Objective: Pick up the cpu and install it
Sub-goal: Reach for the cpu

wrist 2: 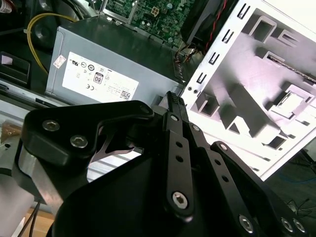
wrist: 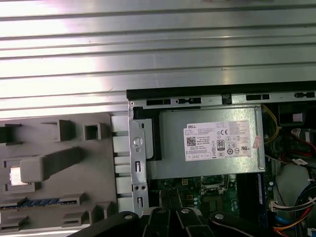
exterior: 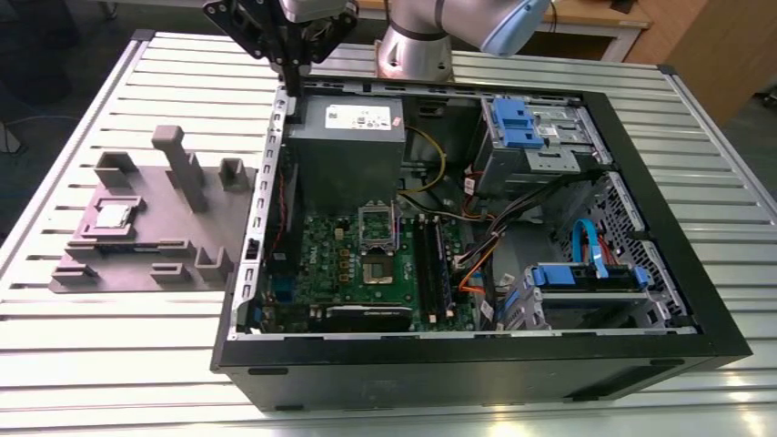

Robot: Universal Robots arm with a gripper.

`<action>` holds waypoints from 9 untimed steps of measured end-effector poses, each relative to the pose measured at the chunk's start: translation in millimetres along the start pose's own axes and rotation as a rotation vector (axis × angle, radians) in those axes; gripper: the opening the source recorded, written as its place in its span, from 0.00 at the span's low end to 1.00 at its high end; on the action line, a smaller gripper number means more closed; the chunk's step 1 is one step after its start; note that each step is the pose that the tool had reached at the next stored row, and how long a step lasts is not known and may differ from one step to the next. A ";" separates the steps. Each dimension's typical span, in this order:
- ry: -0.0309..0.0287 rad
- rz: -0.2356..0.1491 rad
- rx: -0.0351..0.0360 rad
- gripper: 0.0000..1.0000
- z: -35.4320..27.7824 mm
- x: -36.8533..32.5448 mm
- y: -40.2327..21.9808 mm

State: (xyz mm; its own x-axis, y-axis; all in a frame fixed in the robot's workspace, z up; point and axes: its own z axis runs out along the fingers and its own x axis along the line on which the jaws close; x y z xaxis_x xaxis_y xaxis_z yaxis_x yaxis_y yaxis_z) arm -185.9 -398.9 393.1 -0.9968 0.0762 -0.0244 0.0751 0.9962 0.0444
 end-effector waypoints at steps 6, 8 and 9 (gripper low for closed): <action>0.0000 0.000 0.0000 0.10 0.0 1.9 -0.2; 0.0000 0.000 0.0000 0.10 0.0 2.5 -0.2; 0.0000 0.000 0.0000 0.10 0.0 2.9 -0.2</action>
State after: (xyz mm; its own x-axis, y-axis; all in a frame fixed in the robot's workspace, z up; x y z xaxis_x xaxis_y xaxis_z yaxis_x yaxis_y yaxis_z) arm -188.8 -398.9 393.1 -0.9968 0.0762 -0.0245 0.0751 0.9962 0.0444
